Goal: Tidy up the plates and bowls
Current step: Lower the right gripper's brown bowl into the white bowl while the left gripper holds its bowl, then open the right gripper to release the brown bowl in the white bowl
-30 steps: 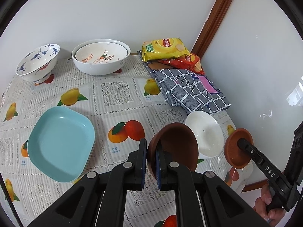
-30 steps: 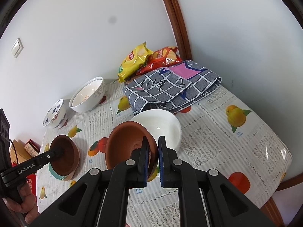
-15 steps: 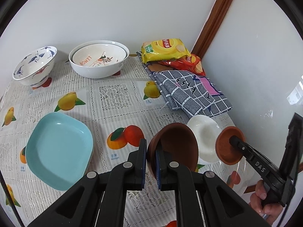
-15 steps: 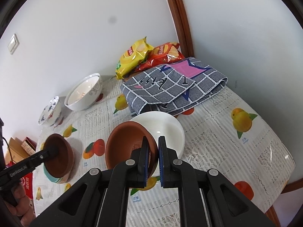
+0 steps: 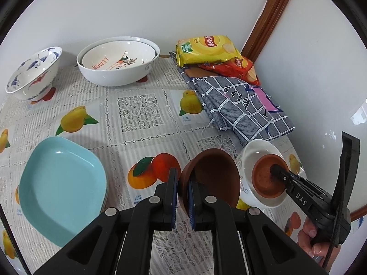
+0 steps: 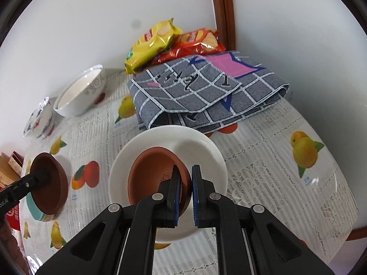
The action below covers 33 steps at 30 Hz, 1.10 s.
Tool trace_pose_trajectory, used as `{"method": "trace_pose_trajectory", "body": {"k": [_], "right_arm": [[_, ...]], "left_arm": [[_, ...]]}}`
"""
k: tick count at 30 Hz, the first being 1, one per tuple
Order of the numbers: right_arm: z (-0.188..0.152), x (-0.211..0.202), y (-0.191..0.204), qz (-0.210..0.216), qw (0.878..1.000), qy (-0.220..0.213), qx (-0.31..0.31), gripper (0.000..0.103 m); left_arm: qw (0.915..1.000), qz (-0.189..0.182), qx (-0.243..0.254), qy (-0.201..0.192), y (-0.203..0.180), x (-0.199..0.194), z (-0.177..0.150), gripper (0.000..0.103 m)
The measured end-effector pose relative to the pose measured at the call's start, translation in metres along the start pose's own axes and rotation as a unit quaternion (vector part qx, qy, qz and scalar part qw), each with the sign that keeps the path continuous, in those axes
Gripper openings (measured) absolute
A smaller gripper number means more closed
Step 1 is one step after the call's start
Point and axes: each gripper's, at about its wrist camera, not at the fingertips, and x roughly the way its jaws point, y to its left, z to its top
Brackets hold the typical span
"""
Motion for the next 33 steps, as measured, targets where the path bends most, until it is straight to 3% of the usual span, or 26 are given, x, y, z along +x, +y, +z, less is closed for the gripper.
{"method": "trace_pose_trajectory", "body": {"k": [14,18,33], "right_arm": [[0.003,0.026,0.007,-0.018,0.999,0.031,-0.028,0.009],[0.003,0.032,0.014,-0.048,0.997,0.034,-0.05,0.009],[0.0,0.039,0.028,-0.099,0.989,0.054,-0.1,0.014]], "left_arm": [[0.9999,-0.002,-0.001,0.012,0.001,0.02,0.006,0.008],[0.9999,-0.003,0.0,0.012,0.001,0.021,0.006,0.008],[0.9999,0.0,0.005,0.013,-0.001,0.018,0.006,0.008]]}}
